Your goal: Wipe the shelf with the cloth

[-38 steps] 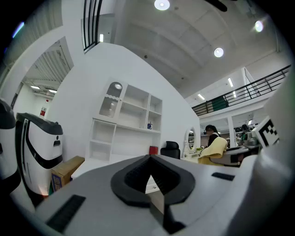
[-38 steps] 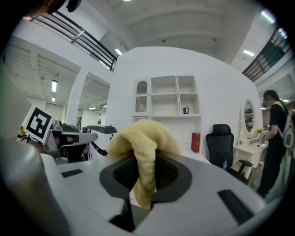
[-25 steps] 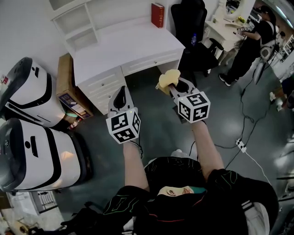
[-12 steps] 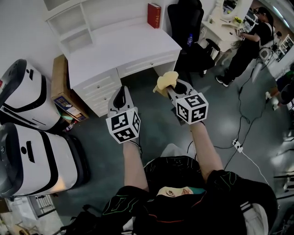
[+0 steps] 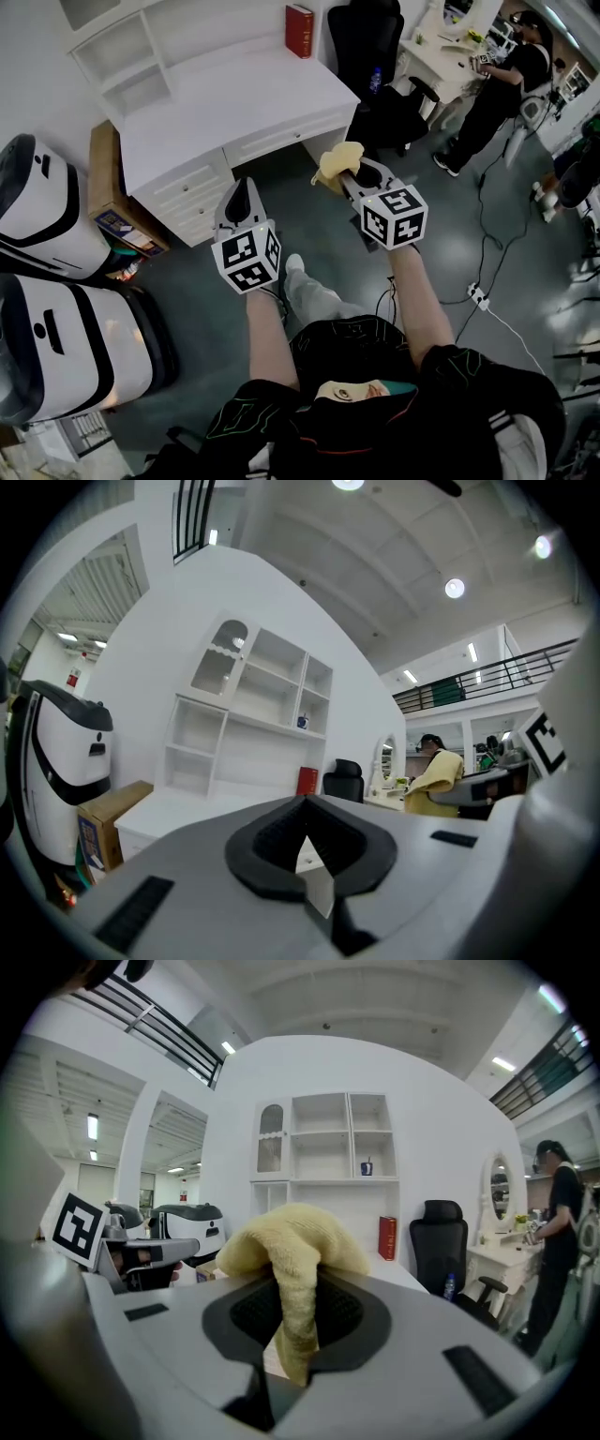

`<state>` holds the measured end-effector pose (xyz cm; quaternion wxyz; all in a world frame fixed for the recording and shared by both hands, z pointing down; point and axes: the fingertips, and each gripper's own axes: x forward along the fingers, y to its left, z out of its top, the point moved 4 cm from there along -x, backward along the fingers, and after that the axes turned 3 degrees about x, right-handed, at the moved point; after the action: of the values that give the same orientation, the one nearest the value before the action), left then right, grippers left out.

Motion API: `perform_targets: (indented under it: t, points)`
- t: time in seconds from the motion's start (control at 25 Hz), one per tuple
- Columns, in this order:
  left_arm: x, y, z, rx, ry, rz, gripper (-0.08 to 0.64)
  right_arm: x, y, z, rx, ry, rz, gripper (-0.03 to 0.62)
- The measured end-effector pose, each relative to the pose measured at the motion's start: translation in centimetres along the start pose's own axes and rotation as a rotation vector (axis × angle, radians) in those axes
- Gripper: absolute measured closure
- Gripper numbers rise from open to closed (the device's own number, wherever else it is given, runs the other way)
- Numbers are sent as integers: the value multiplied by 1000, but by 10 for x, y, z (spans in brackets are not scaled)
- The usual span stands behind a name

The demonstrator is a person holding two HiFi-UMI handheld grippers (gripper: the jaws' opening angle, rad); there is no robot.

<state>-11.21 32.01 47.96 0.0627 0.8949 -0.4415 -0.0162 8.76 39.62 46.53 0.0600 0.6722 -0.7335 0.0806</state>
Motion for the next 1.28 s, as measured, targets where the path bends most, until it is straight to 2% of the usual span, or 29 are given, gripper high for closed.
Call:
perform_targets:
  t: [0.08, 0.2, 0.4, 0.52, 0.72, 1.0, 1.16, 1.28]
  points:
    - [8, 14, 6, 28, -32, 37, 560, 14, -6, 10, 21, -38, 26, 541]
    - [24, 53, 17, 48, -55, 109, 560, 65, 4, 22, 59, -78, 95, 541]
    - [74, 82, 13, 47, -15, 150, 560, 144, 11, 22, 77, -43, 196, 541]
    - [111, 90, 7, 39, 6, 153, 560, 185, -8, 18, 90, -2, 193, 541]
    - [172, 104, 4, 35, 38, 172, 560, 242, -40, 22, 132, 8, 194, 541]
    - [257, 113, 17, 85, 85, 147, 560, 311, -99, 35, 233, -15, 177, 541]
    - [285, 124, 36, 144, 100, 161, 560, 345, -112, 45, 301, -48, 197, 541]
    - [304, 123, 42, 150, 107, 160, 560, 359, -119, 46, 320, -46, 222, 541]
